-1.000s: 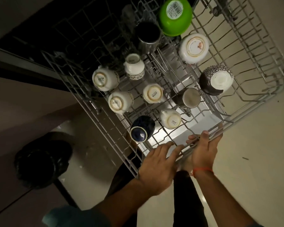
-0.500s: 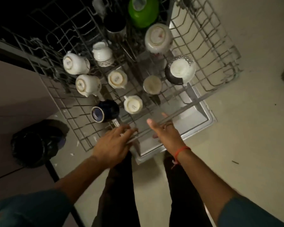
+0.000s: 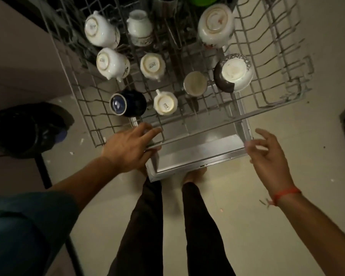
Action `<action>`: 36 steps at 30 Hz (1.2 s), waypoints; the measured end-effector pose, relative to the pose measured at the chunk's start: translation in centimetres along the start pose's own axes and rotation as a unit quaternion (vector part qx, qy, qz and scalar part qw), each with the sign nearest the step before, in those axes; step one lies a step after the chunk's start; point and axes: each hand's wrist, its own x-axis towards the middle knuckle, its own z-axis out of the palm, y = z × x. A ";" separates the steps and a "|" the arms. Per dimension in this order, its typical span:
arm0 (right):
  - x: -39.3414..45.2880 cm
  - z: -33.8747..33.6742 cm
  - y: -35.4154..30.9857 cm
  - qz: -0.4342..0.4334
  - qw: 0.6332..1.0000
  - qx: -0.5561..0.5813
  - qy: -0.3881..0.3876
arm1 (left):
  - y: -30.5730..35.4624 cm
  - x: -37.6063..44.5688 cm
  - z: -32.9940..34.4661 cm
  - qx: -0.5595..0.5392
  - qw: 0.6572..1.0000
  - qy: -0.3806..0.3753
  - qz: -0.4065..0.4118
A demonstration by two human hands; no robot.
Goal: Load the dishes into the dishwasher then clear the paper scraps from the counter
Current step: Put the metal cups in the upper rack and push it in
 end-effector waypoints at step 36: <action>0.8 4.4 -6.3 0.069 0.986 0.131 -0.074 | 6.8 -0.3 -0.2 -0.132 0.955 0.123 -0.234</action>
